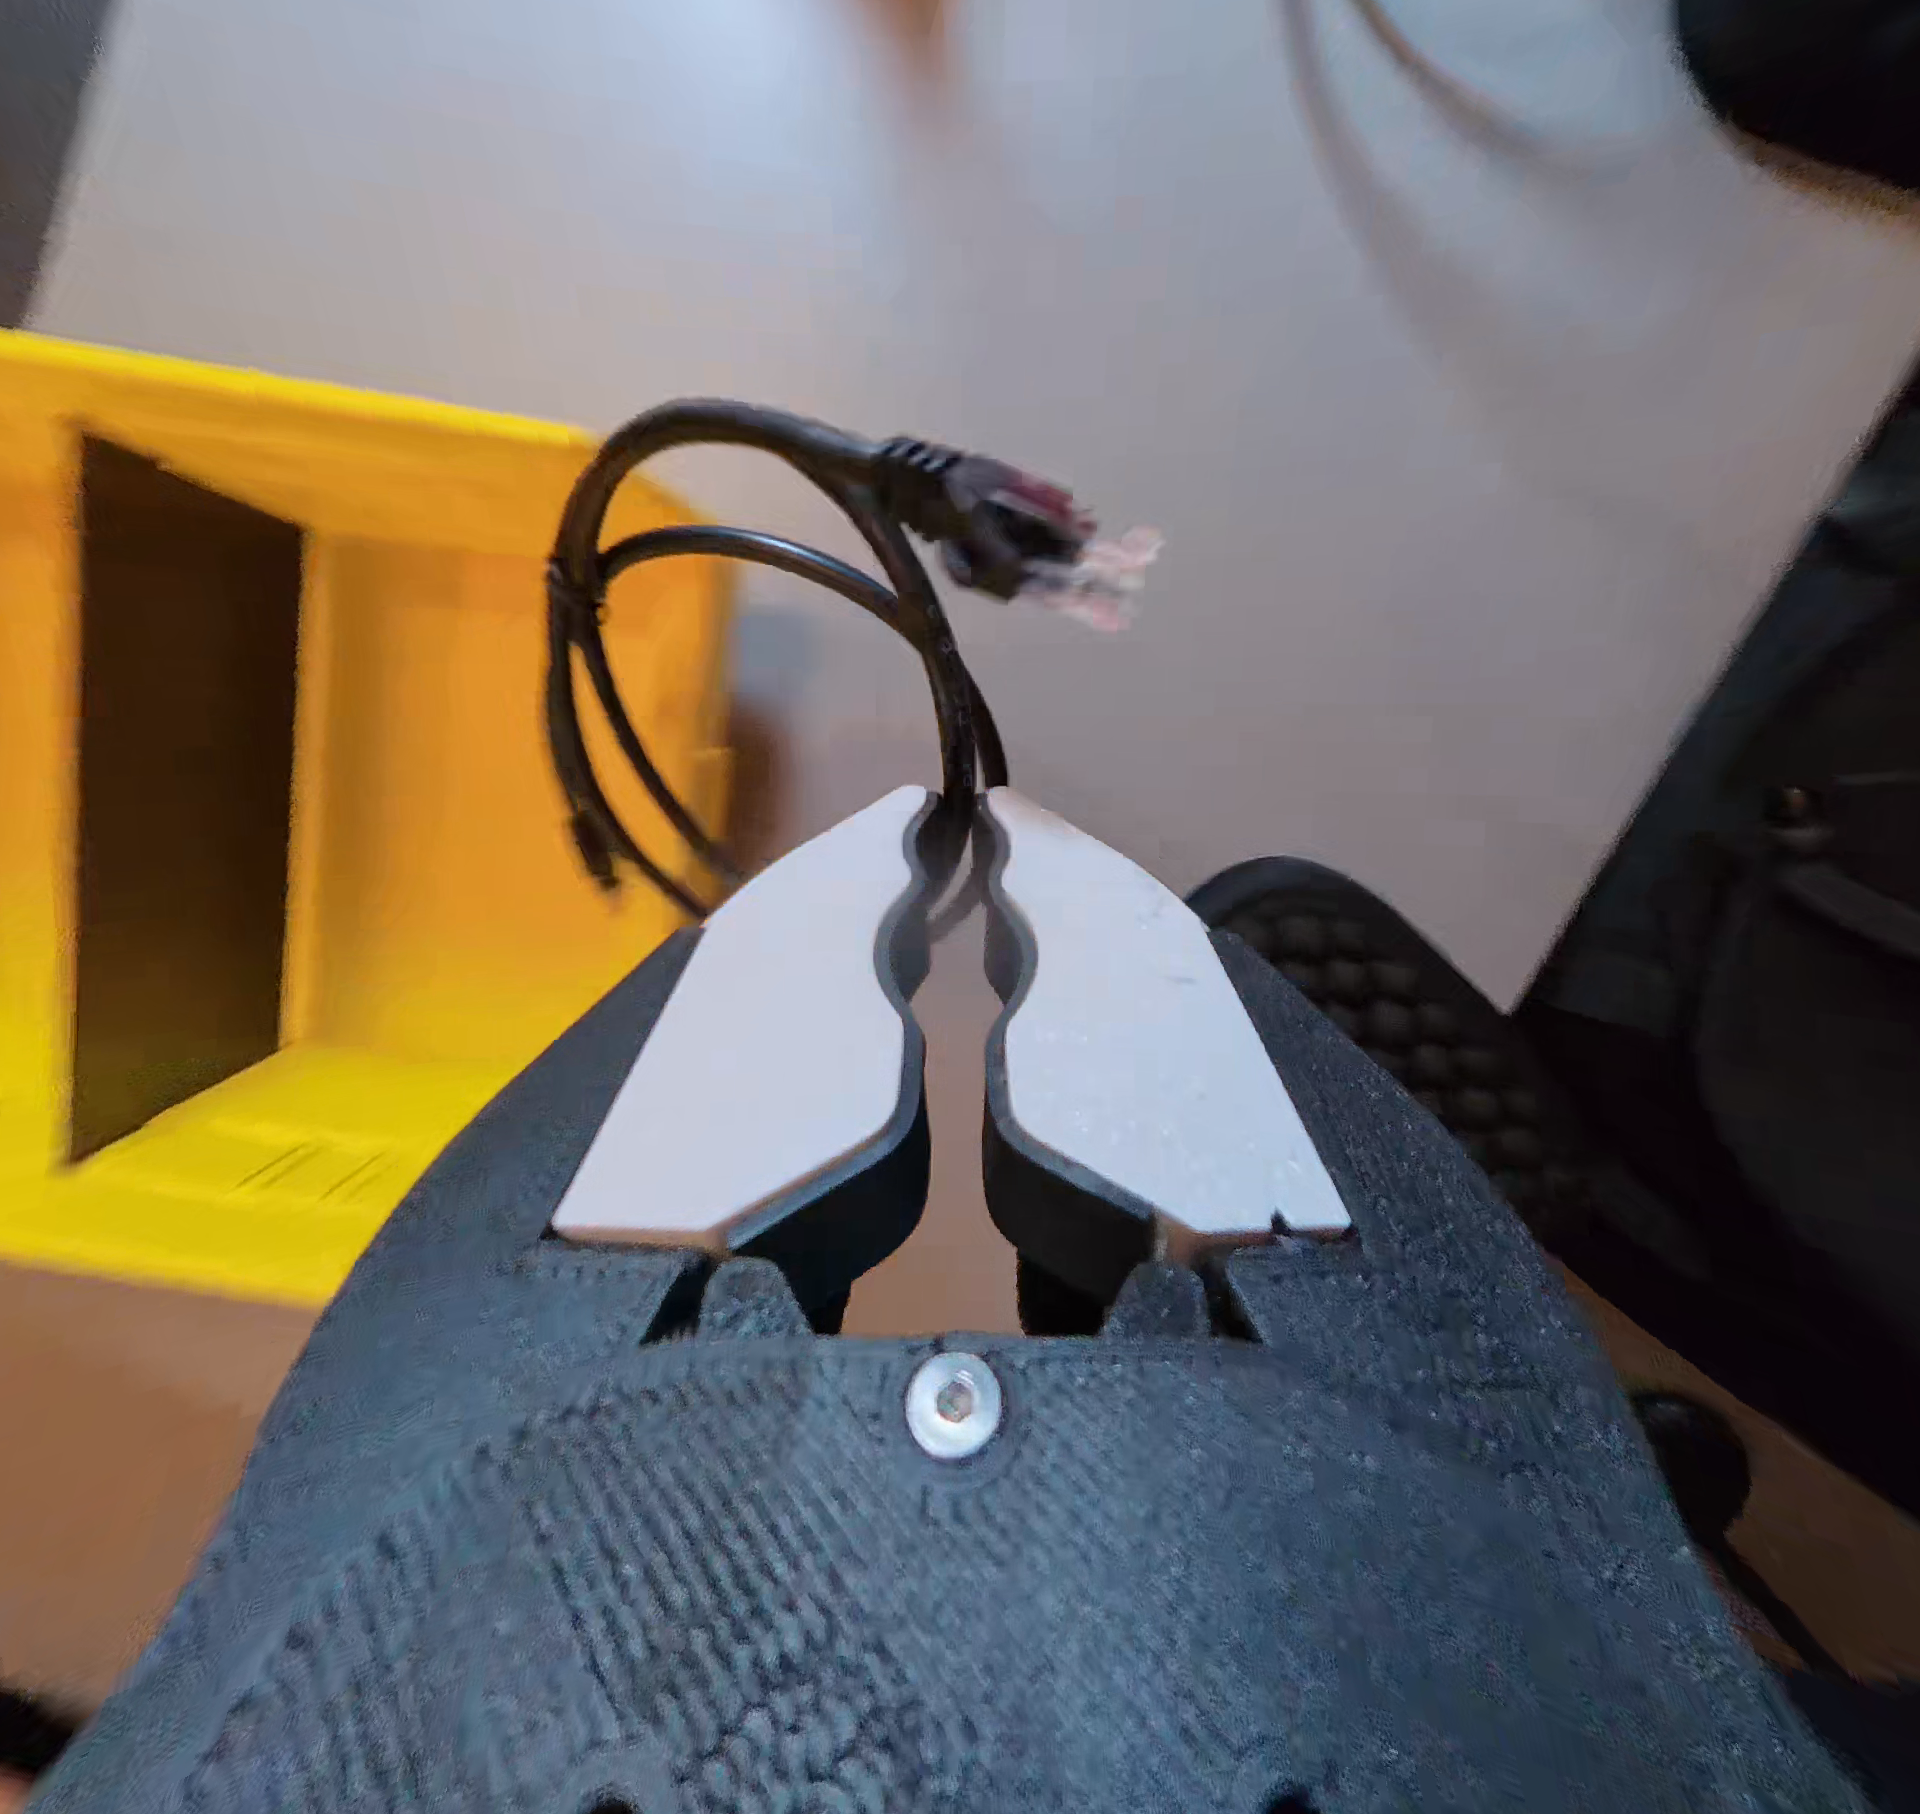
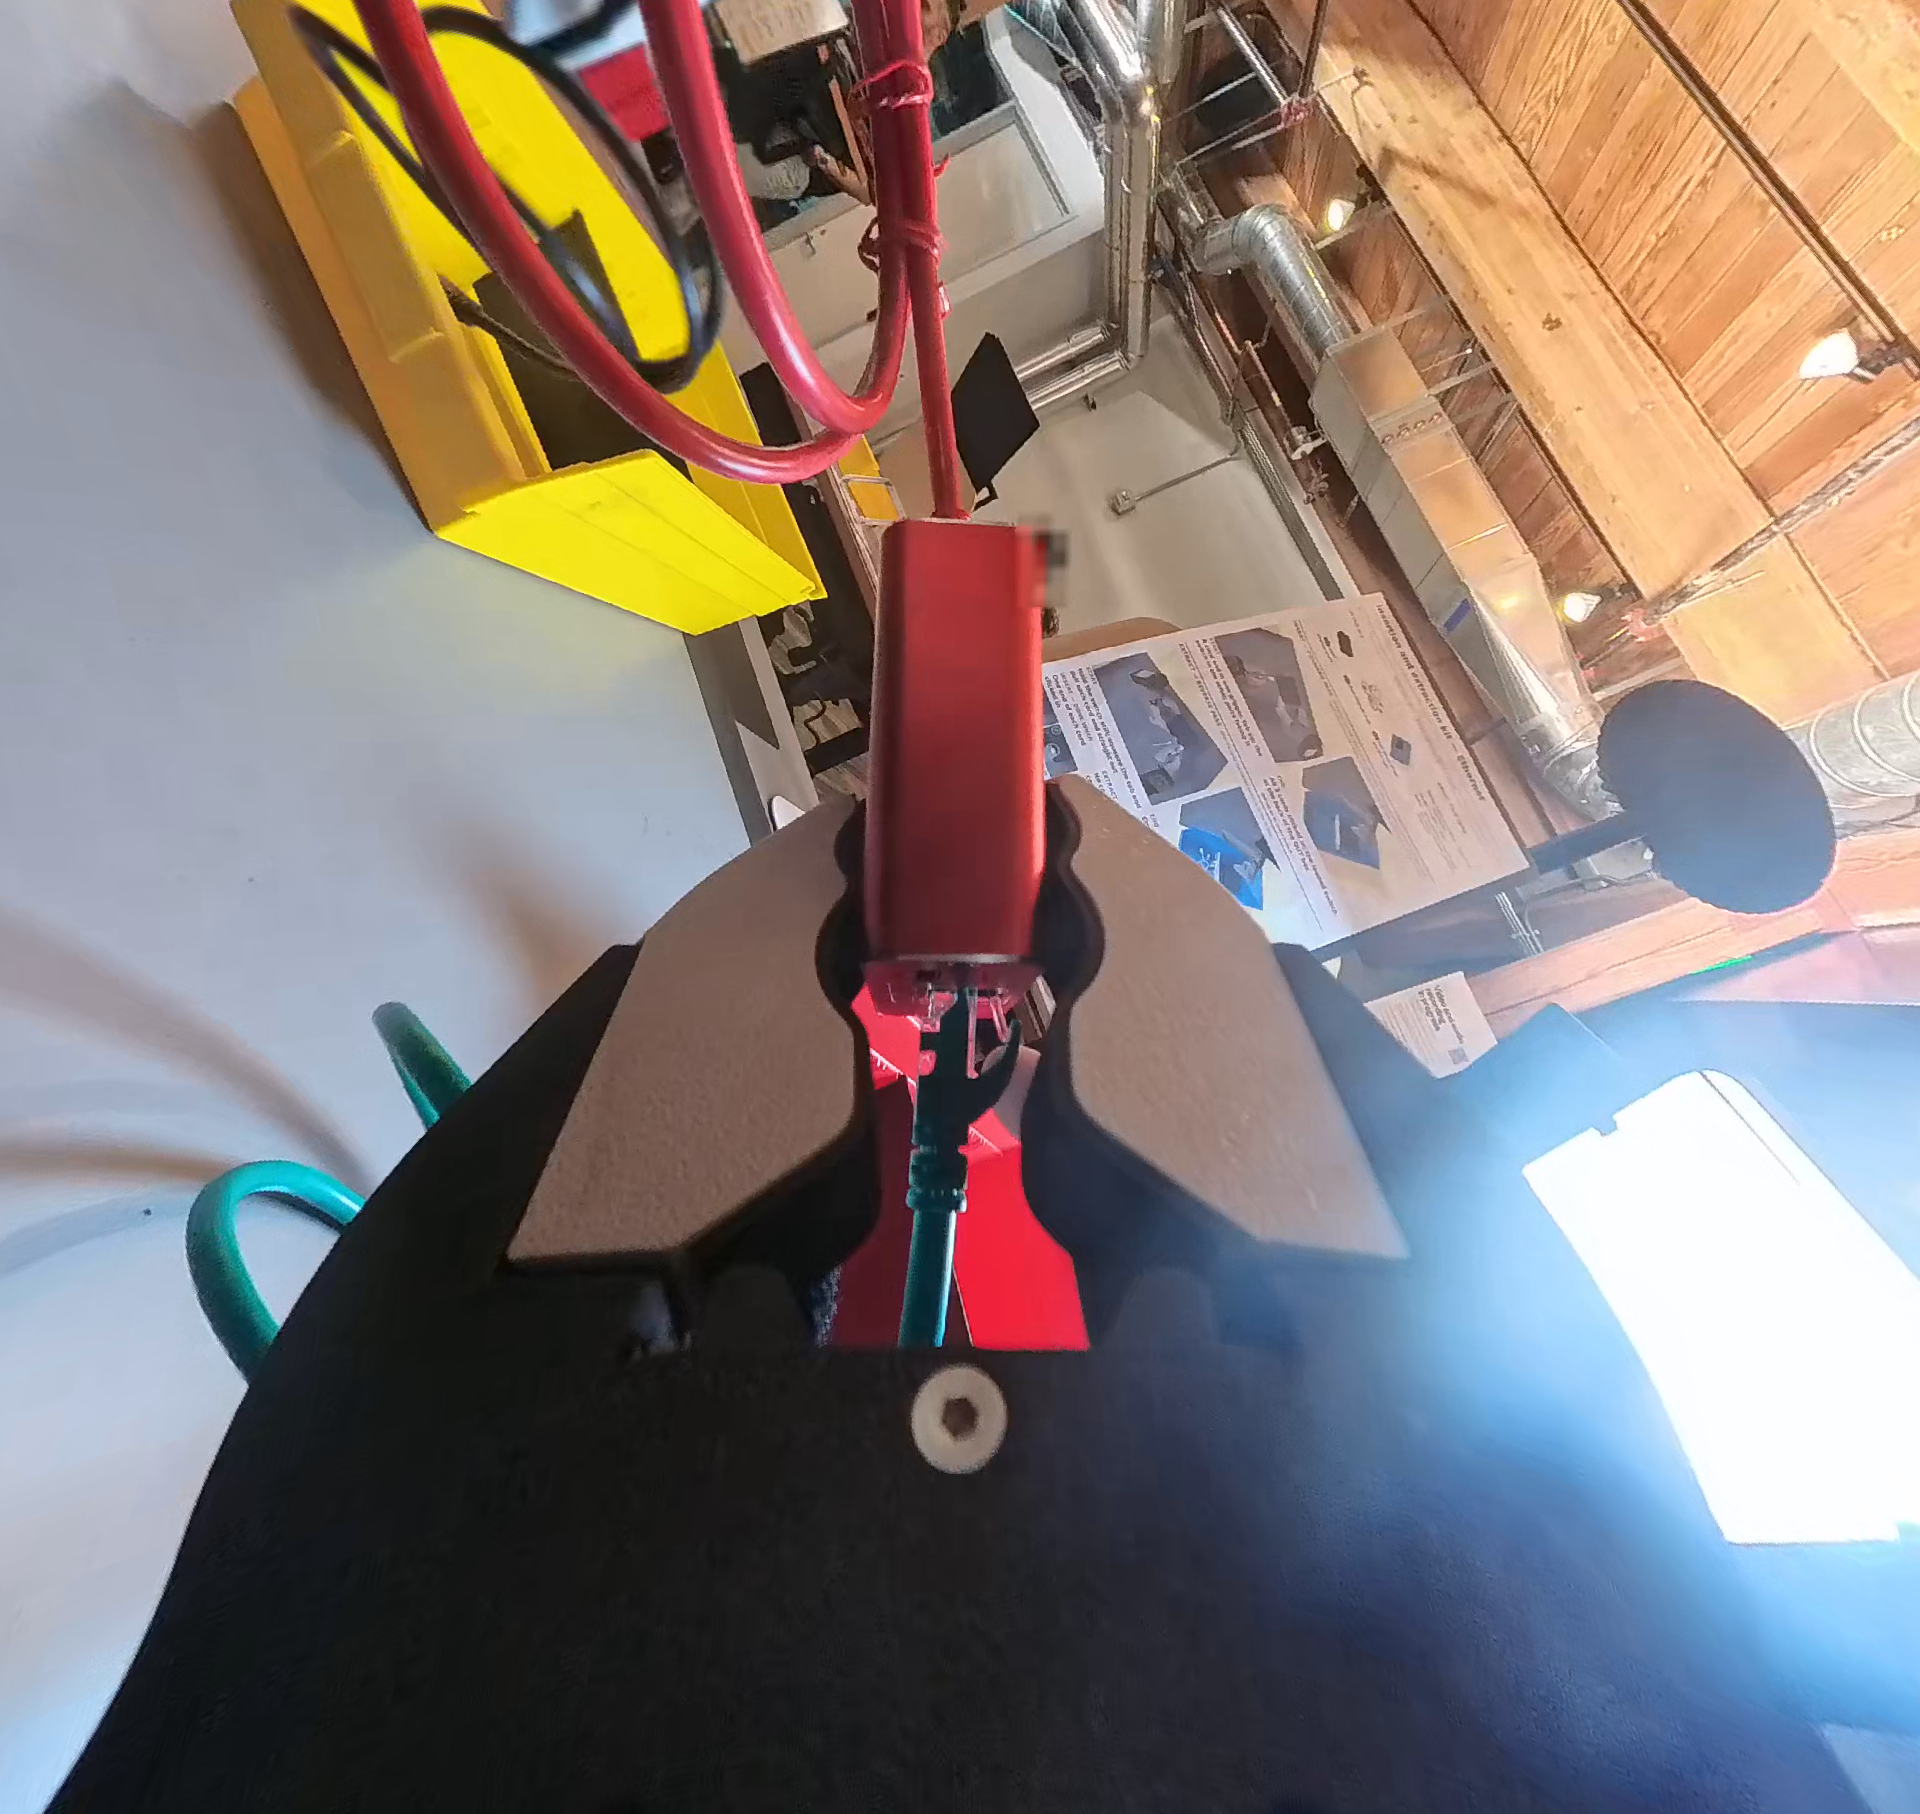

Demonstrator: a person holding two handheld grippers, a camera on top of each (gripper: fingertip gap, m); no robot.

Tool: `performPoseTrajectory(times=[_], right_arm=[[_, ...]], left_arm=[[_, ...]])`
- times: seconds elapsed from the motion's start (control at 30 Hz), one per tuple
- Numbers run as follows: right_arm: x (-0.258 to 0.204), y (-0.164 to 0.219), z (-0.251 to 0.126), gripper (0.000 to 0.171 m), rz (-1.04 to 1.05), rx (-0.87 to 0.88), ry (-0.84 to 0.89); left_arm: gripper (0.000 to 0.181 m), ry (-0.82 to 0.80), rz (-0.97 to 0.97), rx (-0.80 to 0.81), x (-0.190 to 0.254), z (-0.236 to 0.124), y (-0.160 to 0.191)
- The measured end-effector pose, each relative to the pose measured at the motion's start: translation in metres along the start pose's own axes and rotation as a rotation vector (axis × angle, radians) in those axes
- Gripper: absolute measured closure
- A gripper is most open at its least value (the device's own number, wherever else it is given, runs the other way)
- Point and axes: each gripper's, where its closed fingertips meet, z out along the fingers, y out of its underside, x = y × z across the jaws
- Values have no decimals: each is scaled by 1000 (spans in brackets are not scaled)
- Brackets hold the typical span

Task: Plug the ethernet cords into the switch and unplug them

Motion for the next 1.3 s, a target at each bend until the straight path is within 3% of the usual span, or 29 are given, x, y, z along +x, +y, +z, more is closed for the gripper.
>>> performPoseTrajectory(times=[0.17, 0.27, 0.33, 0.43, 0.53, 0.8, 1.03, 1.13, 1.3], right_arm=[[0, 2, -5, 143, -9, -18, -2], [3, 7, -11, 142, -18, -45, -2], [6, 13, -15, 143, -20, -64, -1], [10, 21, -21, 143, -17, -93, 7], [12, 28, -26, 142, -12, -115, 19], [17, 43, -38, 142, 4, -164, 40], [16, 57, -51, 142, -2, -220, 28], [17, 63, -56, 142, 0, -240, 26], [14, 68, -59, 142, -4, -250, 8]], left_arm=[[181, 297, -13, 82, 71, 59, -5], [168, 381, 57, 93, 88, 87, -4], [167, 339, 130, 128, 83, 95, -11], [162, 148, 343, 169, 55, 101, -24], [155, 61, 566, 128, 41, 108, -29], [147, 229, 901, 3, 47, 144, -27], [157, 409, 943, 52, 69, 161, -33], [168, 390, 962, 121, 73, 164, -41], [171, 304, 704, 185, 62, 164, -55]])
